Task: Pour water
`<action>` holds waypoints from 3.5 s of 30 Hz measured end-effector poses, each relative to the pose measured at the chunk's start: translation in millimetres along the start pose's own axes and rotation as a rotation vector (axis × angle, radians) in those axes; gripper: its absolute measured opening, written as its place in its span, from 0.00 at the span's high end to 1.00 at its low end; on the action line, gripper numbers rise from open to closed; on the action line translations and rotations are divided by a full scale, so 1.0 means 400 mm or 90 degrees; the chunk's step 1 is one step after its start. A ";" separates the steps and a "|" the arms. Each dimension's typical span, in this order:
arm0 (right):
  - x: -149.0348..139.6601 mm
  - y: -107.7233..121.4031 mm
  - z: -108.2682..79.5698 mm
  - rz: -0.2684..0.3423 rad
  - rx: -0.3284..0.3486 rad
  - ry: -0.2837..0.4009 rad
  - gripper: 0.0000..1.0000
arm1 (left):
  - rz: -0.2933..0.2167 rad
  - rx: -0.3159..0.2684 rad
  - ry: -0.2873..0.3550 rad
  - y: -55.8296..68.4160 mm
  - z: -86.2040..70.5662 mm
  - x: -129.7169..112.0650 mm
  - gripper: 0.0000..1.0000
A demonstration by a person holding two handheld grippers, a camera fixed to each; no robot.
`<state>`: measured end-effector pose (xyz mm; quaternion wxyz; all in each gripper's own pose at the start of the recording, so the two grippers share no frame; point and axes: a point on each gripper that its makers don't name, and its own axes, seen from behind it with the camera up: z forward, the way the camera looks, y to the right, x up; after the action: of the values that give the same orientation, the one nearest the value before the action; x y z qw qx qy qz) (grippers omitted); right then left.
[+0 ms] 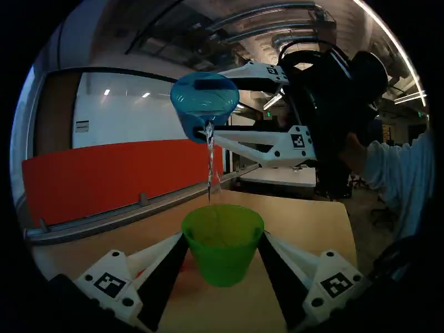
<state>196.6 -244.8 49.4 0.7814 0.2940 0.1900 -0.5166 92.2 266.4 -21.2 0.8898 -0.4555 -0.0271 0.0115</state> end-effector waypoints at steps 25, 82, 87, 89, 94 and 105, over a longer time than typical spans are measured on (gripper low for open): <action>0.011 0.043 -0.001 -0.080 -0.026 -0.004 0.11 | 0.000 -0.004 -0.002 0.009 -0.003 0.009 0.15; 0.060 0.084 -0.012 -0.285 -0.050 -0.005 0.11 | -0.016 -0.003 0.008 0.000 0.013 0.026 0.15; 0.069 0.081 -0.013 -0.303 -0.051 -0.005 0.11 | -0.017 -0.002 0.011 0.001 0.014 0.030 0.14; 0.074 0.080 -0.013 -0.310 -0.051 -0.004 0.11 | -0.018 -0.002 0.012 0.001 0.014 0.032 0.15; 0.083 0.077 -0.015 -0.321 -0.052 -0.002 0.11 | -0.019 -0.001 0.014 -0.001 0.013 0.036 0.14; 0.066 0.071 -0.023 -0.251 -0.057 -0.007 0.11 | -0.018 0.002 0.020 -0.002 0.011 0.048 0.15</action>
<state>233.3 -248.8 34.1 0.6781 0.2134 0.2625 -0.6524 110.9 270.6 -17.3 0.8909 -0.4536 -0.0195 -0.0081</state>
